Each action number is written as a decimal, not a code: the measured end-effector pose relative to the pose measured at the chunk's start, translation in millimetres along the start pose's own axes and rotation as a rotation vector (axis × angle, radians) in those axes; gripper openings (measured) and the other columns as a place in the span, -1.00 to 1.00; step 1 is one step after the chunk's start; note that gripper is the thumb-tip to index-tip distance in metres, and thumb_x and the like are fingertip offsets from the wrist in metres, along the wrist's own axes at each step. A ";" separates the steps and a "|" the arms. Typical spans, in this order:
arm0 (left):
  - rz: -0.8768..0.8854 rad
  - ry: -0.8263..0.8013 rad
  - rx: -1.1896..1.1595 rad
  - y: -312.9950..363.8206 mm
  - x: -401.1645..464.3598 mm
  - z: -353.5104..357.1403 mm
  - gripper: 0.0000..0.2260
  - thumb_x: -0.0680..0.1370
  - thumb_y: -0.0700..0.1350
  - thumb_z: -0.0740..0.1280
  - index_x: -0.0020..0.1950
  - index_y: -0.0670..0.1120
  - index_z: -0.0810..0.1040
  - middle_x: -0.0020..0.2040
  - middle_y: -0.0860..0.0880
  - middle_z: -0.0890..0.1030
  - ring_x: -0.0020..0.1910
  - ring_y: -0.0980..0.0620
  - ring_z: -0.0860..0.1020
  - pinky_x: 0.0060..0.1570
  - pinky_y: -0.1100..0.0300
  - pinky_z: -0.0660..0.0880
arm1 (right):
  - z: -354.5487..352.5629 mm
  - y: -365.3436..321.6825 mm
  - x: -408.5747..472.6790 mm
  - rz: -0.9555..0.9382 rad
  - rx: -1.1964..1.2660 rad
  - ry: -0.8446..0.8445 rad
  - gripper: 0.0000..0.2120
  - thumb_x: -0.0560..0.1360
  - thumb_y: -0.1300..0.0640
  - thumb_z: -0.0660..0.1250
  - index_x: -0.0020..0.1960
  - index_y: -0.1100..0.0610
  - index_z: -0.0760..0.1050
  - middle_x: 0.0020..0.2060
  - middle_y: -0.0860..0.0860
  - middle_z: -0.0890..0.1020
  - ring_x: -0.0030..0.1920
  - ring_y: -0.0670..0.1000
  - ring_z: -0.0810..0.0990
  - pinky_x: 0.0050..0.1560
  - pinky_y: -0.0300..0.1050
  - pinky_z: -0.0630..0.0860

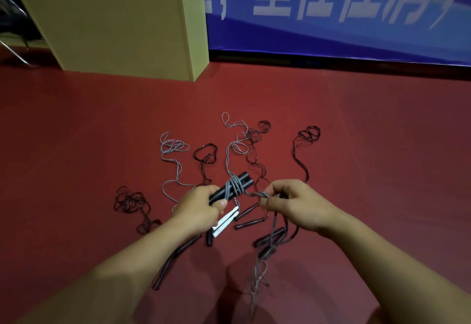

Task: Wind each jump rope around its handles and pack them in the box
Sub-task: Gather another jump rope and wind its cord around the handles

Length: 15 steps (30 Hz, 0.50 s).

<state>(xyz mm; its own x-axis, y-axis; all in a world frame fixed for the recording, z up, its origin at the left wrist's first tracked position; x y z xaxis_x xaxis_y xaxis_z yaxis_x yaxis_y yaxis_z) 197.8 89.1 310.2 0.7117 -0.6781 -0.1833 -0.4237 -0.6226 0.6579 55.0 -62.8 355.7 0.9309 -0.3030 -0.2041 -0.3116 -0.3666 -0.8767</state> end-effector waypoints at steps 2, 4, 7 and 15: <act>0.094 -0.119 0.218 7.1 -4.0 9.9 -0.93 0.55 0.01 0.31 -0.11 0.08 0.47 -0.25 0.06 0.65 -0.23 0.02 0.63 -0.12 0.09 0.56 | -4.3 -2.6 -0.9 -0.083 -0.070 0.035 -0.87 0.54 0.10 0.37 -0.14 0.14 0.59 -0.48 -0.17 0.43 -0.45 -0.16 0.33 -0.40 -0.29 0.26; 0.215 -0.202 0.314 17.8 -11.3 17.2 -0.94 0.55 0.01 0.32 -0.08 0.12 0.44 -0.24 0.08 0.60 -0.16 -0.02 0.59 -0.11 0.11 0.51 | -9.7 -3.9 -0.3 -0.165 -0.183 0.096 -0.89 0.54 0.12 0.36 -0.14 0.10 0.60 -0.40 -0.18 0.50 -0.39 -0.19 0.41 -0.31 -0.31 0.32; 0.349 -0.293 0.352 33.0 -22.3 25.4 -0.91 0.57 0.02 0.32 0.04 0.10 0.46 -0.18 0.08 0.59 -0.12 -0.01 0.55 -0.08 0.09 0.48 | -15.8 0.1 0.9 -0.255 -0.403 0.175 -0.92 0.55 0.10 0.35 -0.10 0.02 0.61 -0.22 -0.10 0.49 -0.20 -0.18 0.47 -0.13 -0.24 0.38; 0.412 -0.449 0.205 39.8 -28.8 27.3 -0.87 0.58 -0.08 0.33 0.11 0.09 0.52 -0.13 0.08 0.62 -0.10 0.07 0.57 -0.02 0.12 0.49 | -23.2 10.5 1.5 -0.259 -0.337 0.169 -0.95 0.51 0.14 0.41 -0.09 0.00 0.64 -0.15 -0.11 0.53 -0.13 -0.15 0.54 -0.07 -0.34 0.42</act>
<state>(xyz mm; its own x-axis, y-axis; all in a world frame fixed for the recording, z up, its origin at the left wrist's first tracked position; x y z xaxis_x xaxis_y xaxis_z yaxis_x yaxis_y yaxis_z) 145.2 73.2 321.7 0.1829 -0.9475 -0.2622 -0.7427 -0.3079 0.5946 48.7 -87.5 356.3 0.9509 -0.2925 0.1014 -0.1432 -0.7061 -0.6934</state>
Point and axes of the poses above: each hand's wrist, its own x-axis towards the middle knuckle, its own z-axis out of the palm, y = z × x, the point moved 6 cm from there along x, towards the middle knuckle
